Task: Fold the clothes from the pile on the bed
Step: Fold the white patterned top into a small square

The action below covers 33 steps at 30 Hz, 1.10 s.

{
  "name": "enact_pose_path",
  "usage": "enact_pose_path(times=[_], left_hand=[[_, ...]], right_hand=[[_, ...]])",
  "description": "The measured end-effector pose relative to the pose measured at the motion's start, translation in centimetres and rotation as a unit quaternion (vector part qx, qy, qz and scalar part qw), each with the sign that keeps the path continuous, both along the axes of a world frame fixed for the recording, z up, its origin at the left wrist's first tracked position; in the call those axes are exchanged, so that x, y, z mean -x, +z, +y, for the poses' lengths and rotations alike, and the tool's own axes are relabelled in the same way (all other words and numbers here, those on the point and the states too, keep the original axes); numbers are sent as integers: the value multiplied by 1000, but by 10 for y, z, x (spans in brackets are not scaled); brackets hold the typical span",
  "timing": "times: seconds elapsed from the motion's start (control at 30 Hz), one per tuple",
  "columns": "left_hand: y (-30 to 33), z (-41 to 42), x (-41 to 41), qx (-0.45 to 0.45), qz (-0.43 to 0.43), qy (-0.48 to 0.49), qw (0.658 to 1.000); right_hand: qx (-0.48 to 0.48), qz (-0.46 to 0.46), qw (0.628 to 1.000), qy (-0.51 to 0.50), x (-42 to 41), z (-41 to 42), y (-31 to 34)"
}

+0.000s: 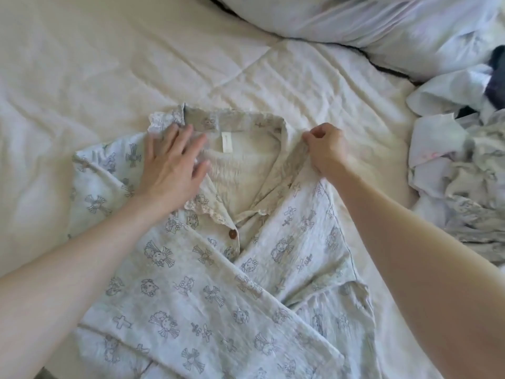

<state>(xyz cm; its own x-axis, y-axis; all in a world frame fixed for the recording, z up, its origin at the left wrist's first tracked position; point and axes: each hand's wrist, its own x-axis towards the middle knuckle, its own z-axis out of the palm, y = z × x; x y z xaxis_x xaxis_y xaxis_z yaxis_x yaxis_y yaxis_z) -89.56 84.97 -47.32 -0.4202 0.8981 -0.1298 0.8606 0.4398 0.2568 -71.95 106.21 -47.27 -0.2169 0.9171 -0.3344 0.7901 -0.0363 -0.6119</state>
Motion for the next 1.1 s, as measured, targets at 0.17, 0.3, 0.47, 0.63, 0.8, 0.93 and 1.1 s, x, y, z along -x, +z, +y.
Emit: enact_pose_path(times=[0.17,0.3,0.47,0.63,0.8,0.93,1.1], left_hand=[[12,35,28,-77,22,57,995],[19,48,50,-85,-21,56,995],[24,47,59,-135,-212,119,961],[18,59,68,-116,-174,119,971],[4,64,64,-84,-148,224,960],[17,31,42,-150,-111,209,960],[24,-52,-5,-20,-39,68,997]], right_hand=[[-131,55,972,188,14,-15,11],[-137,27,950,278,28,-13,16],[55,161,974,149,36,-5,20],[45,36,984,168,52,4,12],[-68,-11,990,120,60,-16,7],[-170,1,974,147,46,-53,11],[-164,-63,953,245,-12,-124,18]])
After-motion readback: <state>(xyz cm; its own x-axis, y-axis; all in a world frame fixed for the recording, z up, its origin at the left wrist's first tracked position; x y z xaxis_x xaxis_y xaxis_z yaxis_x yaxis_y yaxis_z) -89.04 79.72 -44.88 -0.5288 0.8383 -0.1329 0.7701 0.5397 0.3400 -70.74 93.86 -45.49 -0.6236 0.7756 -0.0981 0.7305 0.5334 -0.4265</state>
